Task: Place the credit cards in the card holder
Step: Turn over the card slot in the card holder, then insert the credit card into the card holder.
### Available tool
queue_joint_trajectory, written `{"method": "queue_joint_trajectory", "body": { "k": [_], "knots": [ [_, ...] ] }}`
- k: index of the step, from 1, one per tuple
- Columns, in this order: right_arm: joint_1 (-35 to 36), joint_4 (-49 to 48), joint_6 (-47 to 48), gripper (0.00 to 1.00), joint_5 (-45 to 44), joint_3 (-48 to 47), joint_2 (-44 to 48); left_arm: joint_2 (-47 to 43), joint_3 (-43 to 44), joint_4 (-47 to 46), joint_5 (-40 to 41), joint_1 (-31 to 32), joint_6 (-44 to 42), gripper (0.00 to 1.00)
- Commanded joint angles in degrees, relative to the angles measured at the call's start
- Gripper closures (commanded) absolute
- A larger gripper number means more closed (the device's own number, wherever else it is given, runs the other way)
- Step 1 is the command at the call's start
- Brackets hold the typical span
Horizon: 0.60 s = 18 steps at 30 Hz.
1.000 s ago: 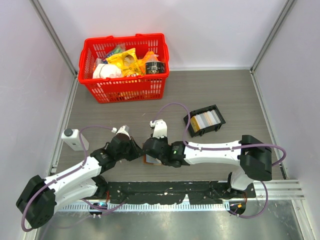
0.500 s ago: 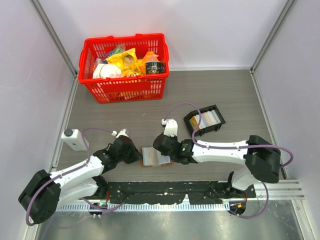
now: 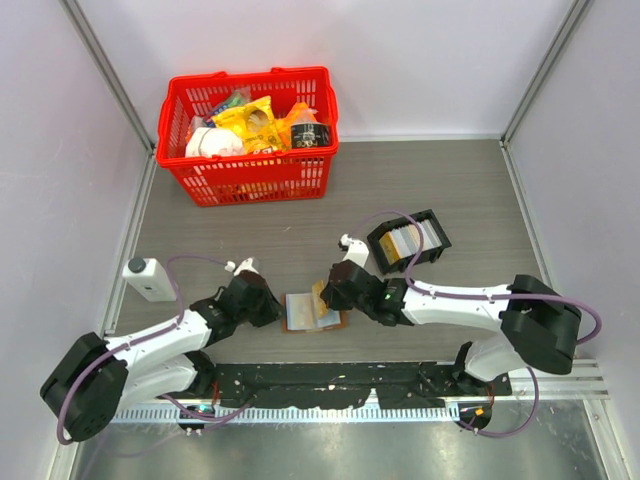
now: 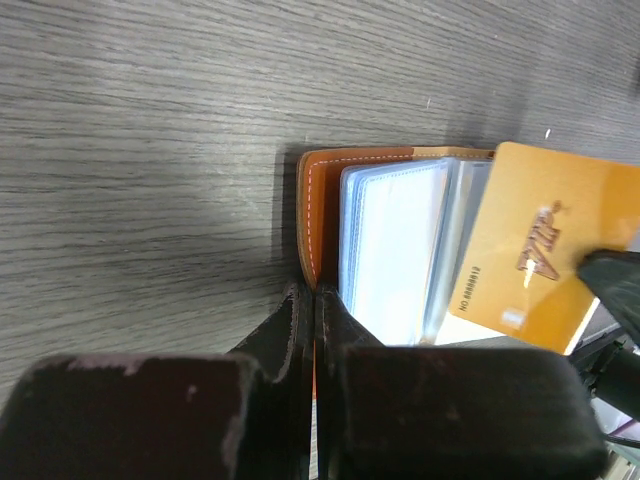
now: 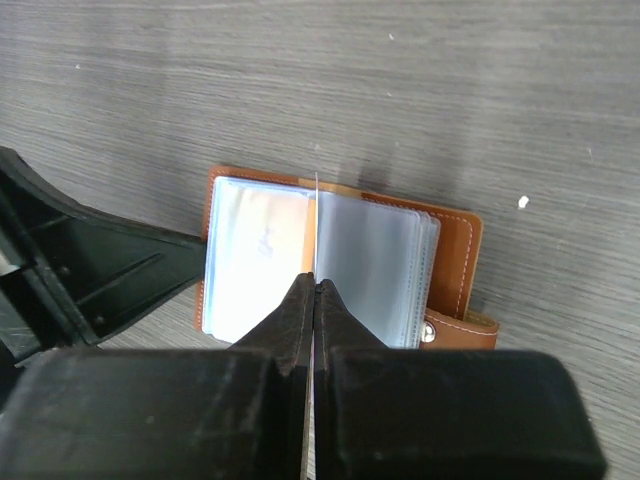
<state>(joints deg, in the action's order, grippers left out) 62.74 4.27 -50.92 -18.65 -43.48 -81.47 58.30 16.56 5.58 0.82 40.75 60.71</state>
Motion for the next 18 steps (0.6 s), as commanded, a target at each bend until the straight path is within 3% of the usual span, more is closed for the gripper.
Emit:
{"method": "queue_joint_trajectory", "body": {
  "k": [1, 6, 12, 18],
  "knots": [
    [-3.1, -11.4, -4.3, 0.99, 7.9, 5.2, 0.4, 1.5, -1.0, -1.4, 1.7, 0.2, -0.7, 1.0],
    [-6.1, -20.3, -8.2, 0.99, 13.2, 10.3, -0.4, 3.4, -1.4, -2.6, 1.8, 0.1, -0.2, 1.0],
    [-7.4, -24.7, -10.6, 0.99, 14.9, 13.2, -1.0, 5.5, -1.2, -3.4, 1.8, 0.1, -0.2, 1.0],
    [-7.9, -17.3, -8.0, 0.99, 8.3, 12.5, 6.2, 5.9, -1.3, -2.9, 2.3, 0.1, 0.1, 1.0]
  ]
}}
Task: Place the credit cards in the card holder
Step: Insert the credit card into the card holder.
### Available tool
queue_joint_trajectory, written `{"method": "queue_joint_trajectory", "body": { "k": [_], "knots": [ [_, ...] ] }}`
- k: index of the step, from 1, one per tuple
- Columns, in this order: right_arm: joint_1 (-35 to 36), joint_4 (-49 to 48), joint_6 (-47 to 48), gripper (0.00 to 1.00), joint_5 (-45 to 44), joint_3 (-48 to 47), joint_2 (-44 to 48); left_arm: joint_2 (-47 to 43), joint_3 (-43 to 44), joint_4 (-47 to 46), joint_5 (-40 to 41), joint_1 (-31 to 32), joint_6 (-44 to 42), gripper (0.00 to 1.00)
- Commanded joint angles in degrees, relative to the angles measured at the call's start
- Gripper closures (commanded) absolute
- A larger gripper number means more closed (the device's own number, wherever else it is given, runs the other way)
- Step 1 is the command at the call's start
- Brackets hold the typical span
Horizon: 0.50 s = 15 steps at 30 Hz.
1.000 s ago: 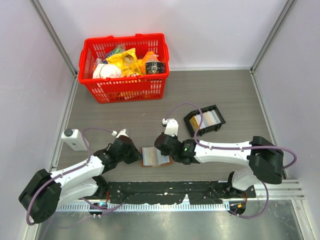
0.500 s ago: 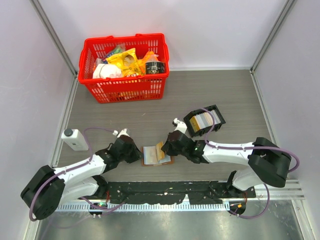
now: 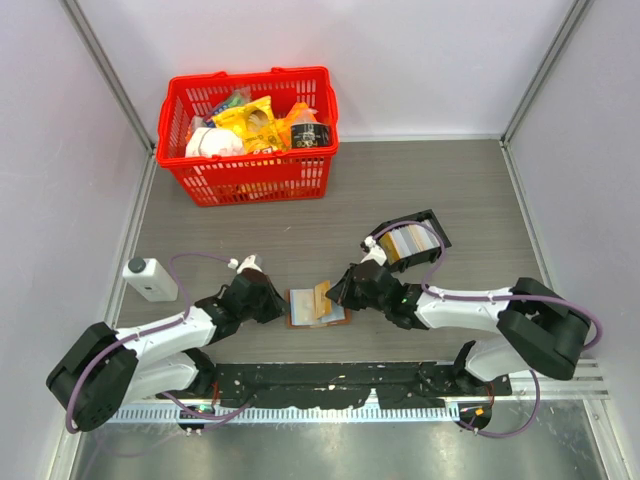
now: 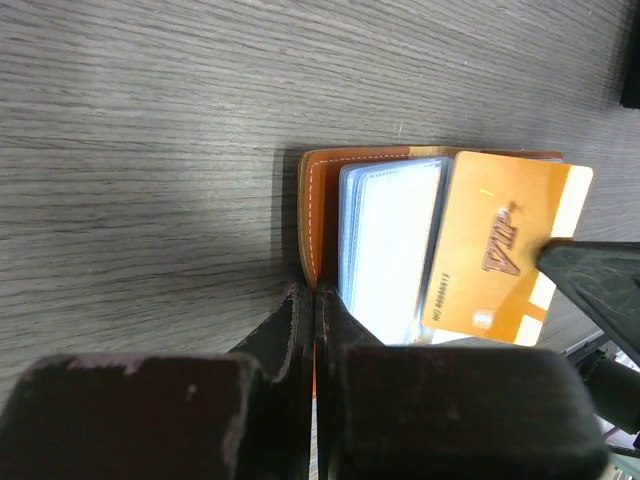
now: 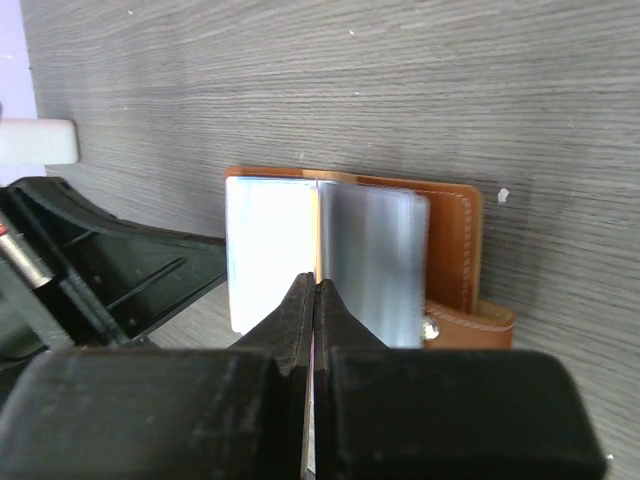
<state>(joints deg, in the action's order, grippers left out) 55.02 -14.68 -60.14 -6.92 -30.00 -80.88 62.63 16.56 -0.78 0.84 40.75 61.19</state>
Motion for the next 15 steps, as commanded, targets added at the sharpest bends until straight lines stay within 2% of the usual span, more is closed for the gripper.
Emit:
{"method": "queue_joint_trajectory", "body": {
  "k": [1, 15],
  "knots": [
    [-0.3, 2.1, 1.5, 0.99, -3.5, -1.3, 5.9, 1.4, -1.4, 3.6, 2.4, 0.1, -0.4, 1.0],
    [-0.6, -4.1, -0.9, 0.99, 1.0, 0.7, -0.5, 2.2, -0.9, 3.4, 2.3, 0.1, -0.6, 1.0]
  ]
}}
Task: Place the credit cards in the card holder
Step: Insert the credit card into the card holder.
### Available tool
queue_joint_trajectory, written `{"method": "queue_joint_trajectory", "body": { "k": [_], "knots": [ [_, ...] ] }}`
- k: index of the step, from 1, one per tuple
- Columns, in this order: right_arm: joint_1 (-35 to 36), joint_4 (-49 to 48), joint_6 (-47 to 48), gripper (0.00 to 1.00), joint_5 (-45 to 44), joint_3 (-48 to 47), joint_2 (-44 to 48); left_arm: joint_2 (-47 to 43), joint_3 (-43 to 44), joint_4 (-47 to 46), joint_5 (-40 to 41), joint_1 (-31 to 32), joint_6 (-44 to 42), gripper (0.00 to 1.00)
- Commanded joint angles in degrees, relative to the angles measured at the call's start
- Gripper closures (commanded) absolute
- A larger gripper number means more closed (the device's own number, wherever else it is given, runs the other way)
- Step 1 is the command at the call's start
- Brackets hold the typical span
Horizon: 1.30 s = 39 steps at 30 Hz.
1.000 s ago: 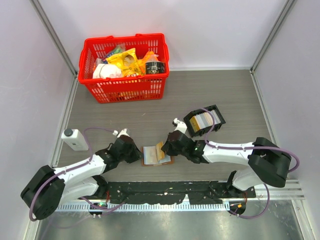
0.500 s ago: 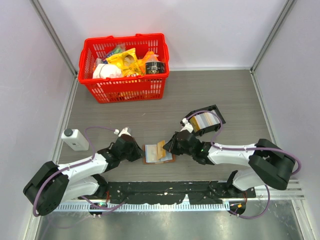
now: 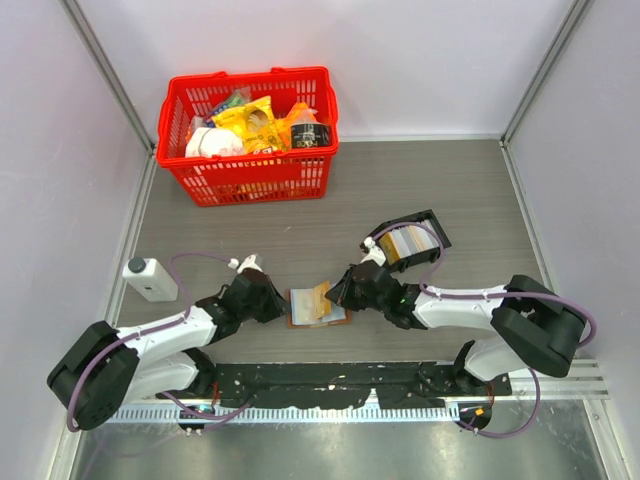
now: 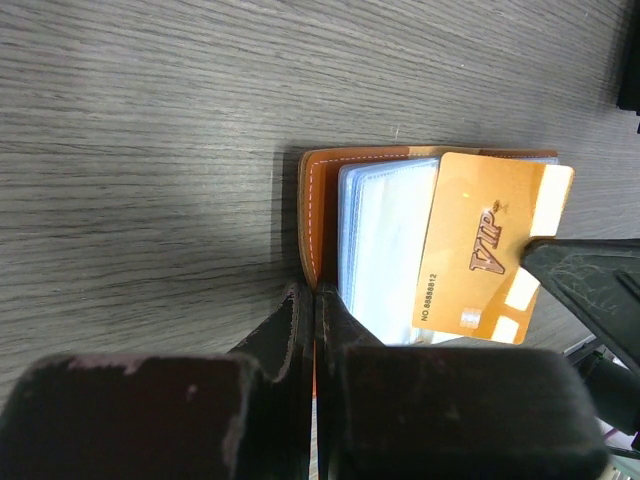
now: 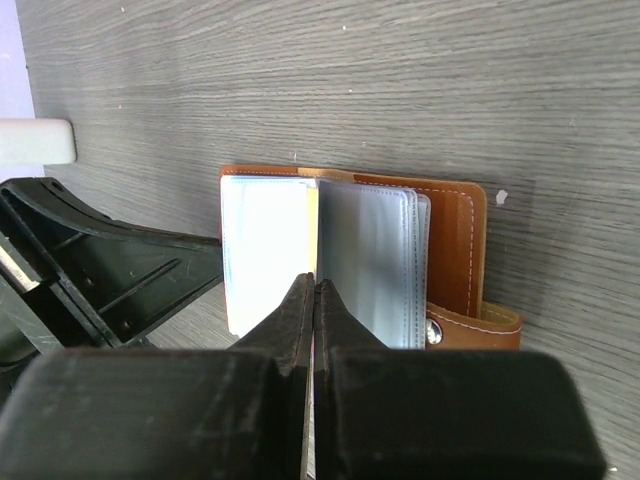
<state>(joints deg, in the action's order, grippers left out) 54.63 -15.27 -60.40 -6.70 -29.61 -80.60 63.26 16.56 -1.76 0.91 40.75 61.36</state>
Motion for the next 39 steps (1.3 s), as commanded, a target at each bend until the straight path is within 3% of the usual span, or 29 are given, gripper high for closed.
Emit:
{"method": "queue_joint_trajectory", "body": {
  "k": [1, 17, 28, 33, 39],
  "knots": [
    [-0.1, -3.6, -0.7, 0.99, 0.9, 0.4, -1.1, 1.6, -0.9, 4.1, 2.2, 0.1, -0.8, 1.0],
    [-1.4, -5.5, 0.1, 0.99, 3.3, 4.4, -2.0, 4.1, -0.4, 4.1, 2.8, 0.1, -1.9, 1.0],
    [-3.9, -1.7, 7.4, 0.99, 5.6, 1.8, -2.6, 5.3, 0.8, 5.2, 3.5, 0.1, -3.7, 1.0],
    [-3.9, -7.1, 4.7, 0.99, 10.0, 2.6, -6.8, 6.9, 1.4, 4.4, 3.0, 0.1, -3.8, 1.0],
    [-3.7, -5.7, 4.4, 0.99, 9.2, 2.7, -6.3, 7.5, 1.2, 3.1, 2.7, 0.1, -3.1, 1.0]
  ]
}}
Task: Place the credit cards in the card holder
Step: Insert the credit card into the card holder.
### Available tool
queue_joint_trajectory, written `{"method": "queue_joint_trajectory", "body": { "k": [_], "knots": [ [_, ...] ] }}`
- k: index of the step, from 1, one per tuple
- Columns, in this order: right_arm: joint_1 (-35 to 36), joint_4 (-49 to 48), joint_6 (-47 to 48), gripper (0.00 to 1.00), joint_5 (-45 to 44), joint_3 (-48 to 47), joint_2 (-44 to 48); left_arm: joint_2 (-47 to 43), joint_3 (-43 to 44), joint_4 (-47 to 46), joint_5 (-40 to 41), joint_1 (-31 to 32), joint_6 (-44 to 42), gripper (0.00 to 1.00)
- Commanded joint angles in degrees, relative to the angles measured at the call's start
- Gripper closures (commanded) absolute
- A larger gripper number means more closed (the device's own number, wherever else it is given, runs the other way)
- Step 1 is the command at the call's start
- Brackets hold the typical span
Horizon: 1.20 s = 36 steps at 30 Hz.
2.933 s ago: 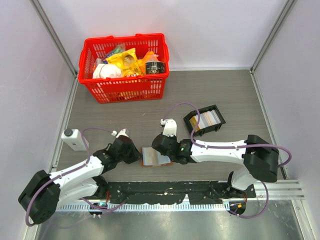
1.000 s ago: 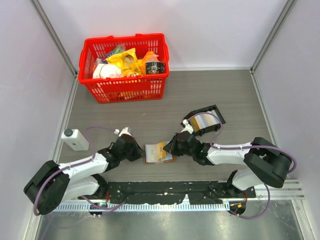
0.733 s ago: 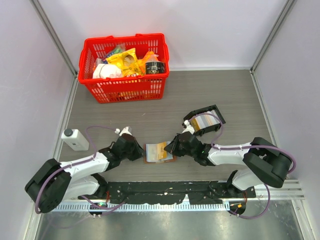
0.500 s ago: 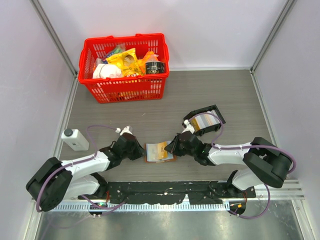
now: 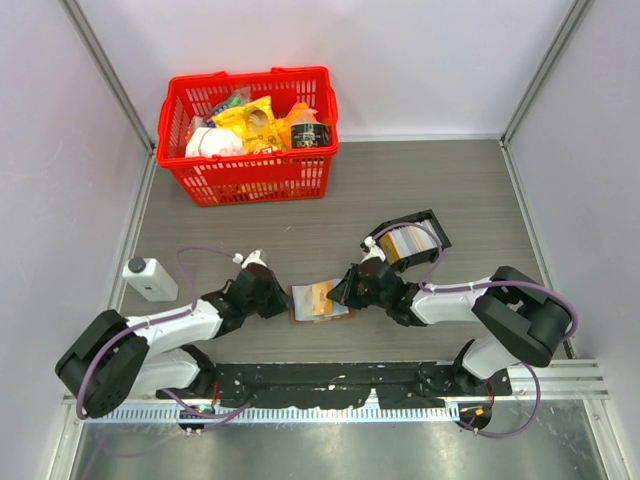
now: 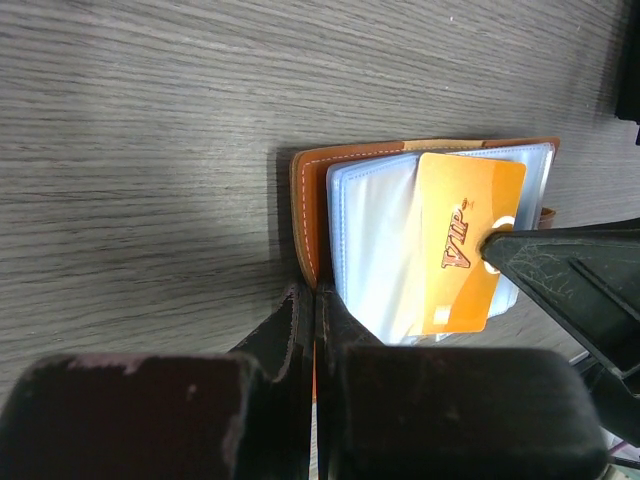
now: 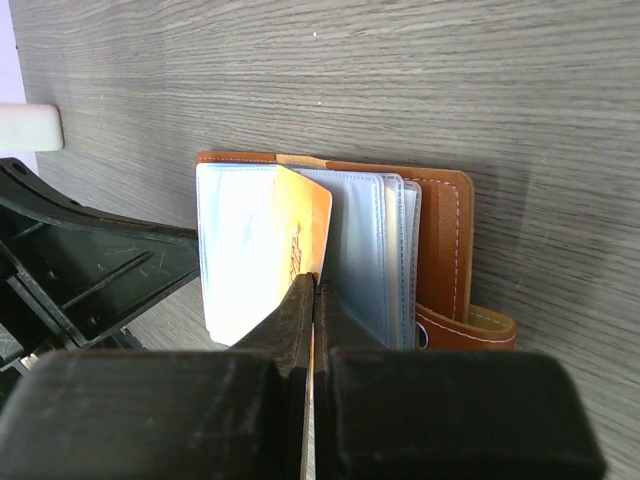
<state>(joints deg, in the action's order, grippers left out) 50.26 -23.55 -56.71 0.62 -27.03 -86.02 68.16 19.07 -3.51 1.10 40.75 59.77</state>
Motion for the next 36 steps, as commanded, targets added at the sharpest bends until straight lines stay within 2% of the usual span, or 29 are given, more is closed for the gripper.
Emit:
{"method": "queue_joint_trajectory", "body": {
  "k": [1, 8, 11, 15, 24, 36],
  "knots": [
    [0.6, 2.8, 0.8, 0.99, 1.8, 0.1, -0.5, 2.7, -1.2, 4.9, 2.5, 0.1, -1.6, 1.0],
    [0.7, 3.2, -1.6, 0.99, 2.7, 1.4, 1.2, 2.2, -0.7, 6.3, 4.0, 0.1, -1.5, 1.0],
    [0.7, 7.5, -1.1, 0.99, 0.4, 1.1, 3.2, 2.1, -0.7, 6.8, 4.8, 0.1, -1.1, 1.0],
    [0.7, 8.4, -1.5, 0.99, -0.4, 2.0, 4.6, 2.2, -0.5, 7.4, 5.5, 0.2, -0.9, 1.0],
    [0.9, 1.6, -3.2, 0.99, 4.6, 1.3, -2.0, 3.7, -0.1, 5.4, 3.5, 0.1, -1.6, 1.0],
    [1.1, -0.8, -2.8, 0.99, 7.4, -1.4, -5.2, 4.5, 0.3, 4.6, 2.7, 0.1, -2.1, 1.0]
  ]
}}
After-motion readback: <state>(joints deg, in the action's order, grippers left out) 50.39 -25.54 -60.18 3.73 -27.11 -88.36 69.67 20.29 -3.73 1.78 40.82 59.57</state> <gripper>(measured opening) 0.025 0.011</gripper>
